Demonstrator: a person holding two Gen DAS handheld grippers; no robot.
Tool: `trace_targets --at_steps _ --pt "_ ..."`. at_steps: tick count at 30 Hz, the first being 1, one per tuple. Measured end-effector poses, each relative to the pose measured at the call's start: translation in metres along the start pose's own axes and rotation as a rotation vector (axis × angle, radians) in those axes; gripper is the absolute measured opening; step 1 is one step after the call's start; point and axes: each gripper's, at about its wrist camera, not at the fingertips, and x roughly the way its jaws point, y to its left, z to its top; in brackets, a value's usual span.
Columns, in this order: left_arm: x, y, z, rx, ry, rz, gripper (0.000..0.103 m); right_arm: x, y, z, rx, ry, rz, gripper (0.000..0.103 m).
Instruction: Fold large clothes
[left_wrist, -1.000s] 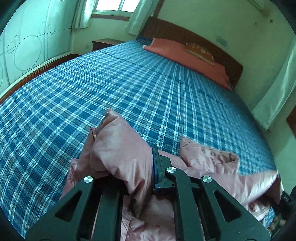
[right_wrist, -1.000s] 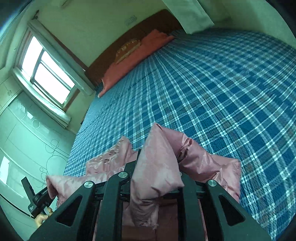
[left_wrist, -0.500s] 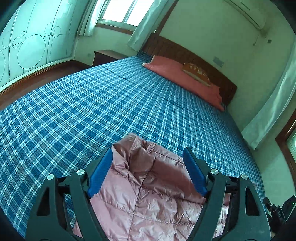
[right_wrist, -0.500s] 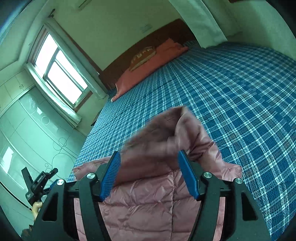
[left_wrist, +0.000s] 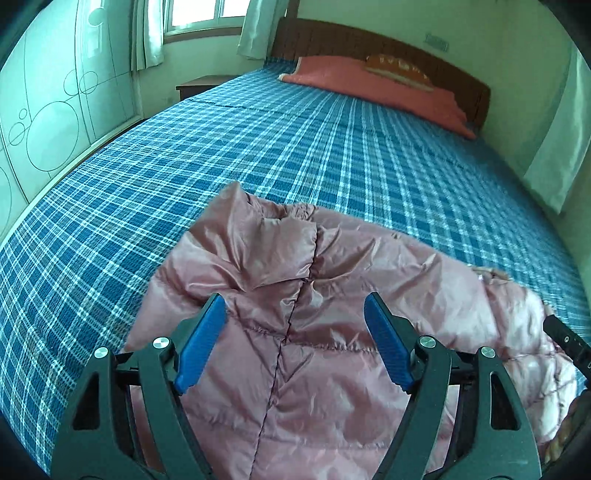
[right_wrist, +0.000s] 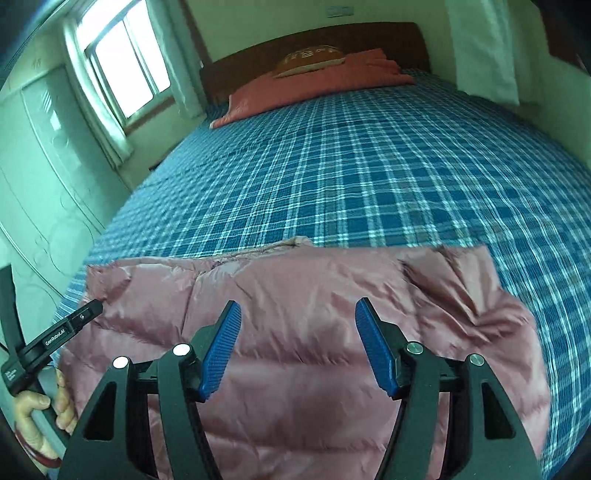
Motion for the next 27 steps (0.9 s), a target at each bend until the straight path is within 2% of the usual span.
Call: trace_targets --at_steps 4,7,11,13,14,15,17,18,19,24,27 --pt "0.028 -0.009 -0.005 0.045 0.054 0.064 0.077 0.044 0.003 -0.004 -0.042 0.082 -0.079 0.064" --pt "0.044 -0.014 -0.007 0.069 0.079 0.078 0.078 0.061 -0.002 -0.007 -0.02 0.109 -0.074 0.064" --pt "0.035 -0.011 0.0 0.066 0.084 0.075 0.075 0.041 -0.006 0.002 -0.025 0.07 -0.082 0.064" --pt "0.024 -0.001 0.006 0.034 0.042 0.053 0.075 0.031 -0.022 0.009 -0.009 0.047 -0.101 0.064" --pt "0.022 0.006 0.009 0.018 0.023 0.065 0.075 0.029 -0.032 0.011 -0.002 0.046 -0.124 0.064" --pt "0.026 0.012 0.011 0.009 0.026 0.079 0.075 0.03 -0.041 0.011 0.003 0.054 -0.153 0.064" --pt "0.045 0.025 0.012 -0.026 0.091 0.079 0.076 0.041 -0.058 0.011 0.03 0.101 -0.18 0.064" --pt "0.053 0.031 0.012 -0.058 0.112 0.055 0.078 0.052 -0.07 0.007 0.07 0.143 -0.138 0.064" --pt "0.057 0.034 0.012 -0.076 0.112 0.045 0.079 0.055 -0.076 0.005 0.095 0.138 -0.112 0.067" --pt "0.066 0.02 0.014 -0.005 0.098 0.107 0.082 0.05 -0.075 0.002 0.076 0.099 -0.132 0.068" --pt "0.053 0.027 0.016 -0.029 0.103 0.076 0.081 0.027 -0.079 0.004 0.116 0.064 -0.121 0.068"
